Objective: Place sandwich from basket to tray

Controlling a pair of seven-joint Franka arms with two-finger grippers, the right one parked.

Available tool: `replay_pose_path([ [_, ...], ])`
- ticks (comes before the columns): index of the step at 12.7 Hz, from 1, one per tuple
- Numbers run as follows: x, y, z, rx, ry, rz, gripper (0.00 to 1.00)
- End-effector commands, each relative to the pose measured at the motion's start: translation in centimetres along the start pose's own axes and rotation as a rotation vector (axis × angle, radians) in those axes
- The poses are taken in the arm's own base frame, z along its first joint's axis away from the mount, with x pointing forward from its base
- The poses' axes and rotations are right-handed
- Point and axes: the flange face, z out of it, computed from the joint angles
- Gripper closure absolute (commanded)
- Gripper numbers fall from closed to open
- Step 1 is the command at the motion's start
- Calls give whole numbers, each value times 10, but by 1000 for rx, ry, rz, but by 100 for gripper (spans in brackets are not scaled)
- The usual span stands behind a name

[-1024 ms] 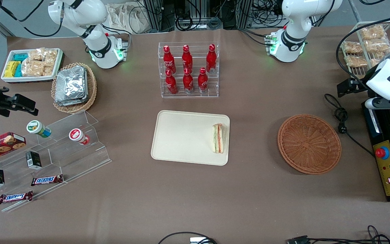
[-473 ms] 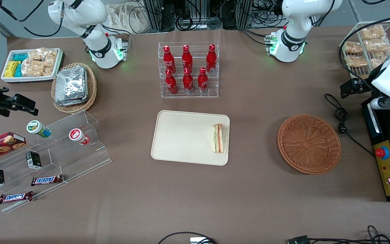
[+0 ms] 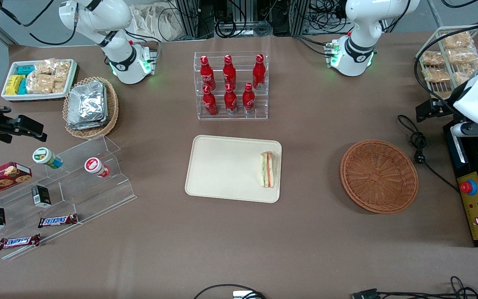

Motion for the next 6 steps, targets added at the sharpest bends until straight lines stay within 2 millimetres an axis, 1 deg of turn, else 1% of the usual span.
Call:
replay_pose_path([
  [1,2,-3,-5,-4,7,-12,0],
  [3,2,-7,-5,-5,8,-12,0],
  [6,2,-6,-5,-7,8,-7,0],
])
